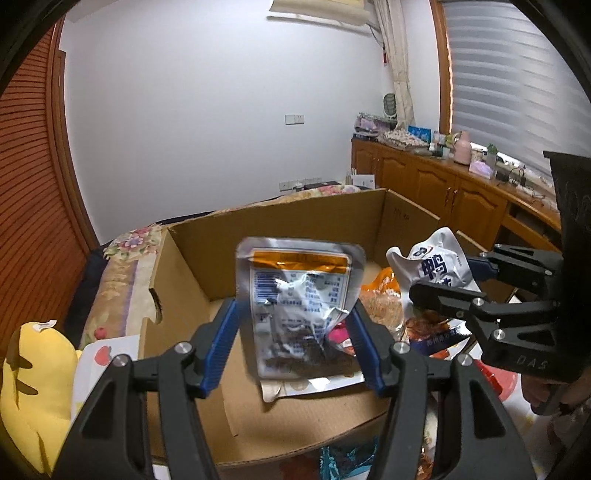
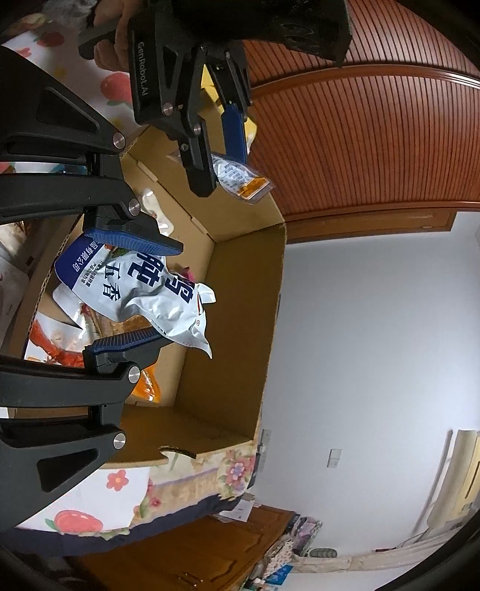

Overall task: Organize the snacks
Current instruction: 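Open both grippers to drop the packets into the box, then move right gripper to red-edged duck-neck pouch while left gripper approaches gold-wrapped snack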

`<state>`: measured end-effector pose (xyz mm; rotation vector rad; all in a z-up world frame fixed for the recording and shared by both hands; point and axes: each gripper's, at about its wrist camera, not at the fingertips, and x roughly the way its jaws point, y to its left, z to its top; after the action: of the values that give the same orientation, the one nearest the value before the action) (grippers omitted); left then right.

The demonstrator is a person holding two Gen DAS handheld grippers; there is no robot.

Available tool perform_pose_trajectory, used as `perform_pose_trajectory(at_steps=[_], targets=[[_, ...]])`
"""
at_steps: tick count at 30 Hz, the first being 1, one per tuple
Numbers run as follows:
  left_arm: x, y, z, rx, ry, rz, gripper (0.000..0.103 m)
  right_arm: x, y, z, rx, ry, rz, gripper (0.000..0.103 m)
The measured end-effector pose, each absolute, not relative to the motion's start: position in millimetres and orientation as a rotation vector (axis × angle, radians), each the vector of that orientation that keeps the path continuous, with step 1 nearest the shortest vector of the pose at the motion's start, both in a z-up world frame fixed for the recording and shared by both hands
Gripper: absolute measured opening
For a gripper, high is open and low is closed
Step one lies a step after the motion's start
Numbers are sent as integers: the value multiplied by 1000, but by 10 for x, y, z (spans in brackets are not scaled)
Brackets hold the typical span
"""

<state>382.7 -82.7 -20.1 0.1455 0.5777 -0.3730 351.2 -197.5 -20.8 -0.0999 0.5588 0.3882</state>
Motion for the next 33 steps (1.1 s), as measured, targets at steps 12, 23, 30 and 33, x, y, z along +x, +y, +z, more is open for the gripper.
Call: perform_pose_trajectory(at_steps=[12, 23, 30, 33], targets=[[3752, -863, -267, 153, 583, -363, 74, 3505, -1951, -253, -108, 565, 391, 38], [3572, -771, -148, 125, 531, -351, 77, 3399, -1985, -175, -99, 542, 415, 45], [3315, -740, -48, 119, 489, -342, 77, 3206, -2087, -12, -78, 520, 402, 47], [3155, -699, 9, 123, 461, -337, 77, 3054, -2155, 90, -83, 500, 392, 47]])
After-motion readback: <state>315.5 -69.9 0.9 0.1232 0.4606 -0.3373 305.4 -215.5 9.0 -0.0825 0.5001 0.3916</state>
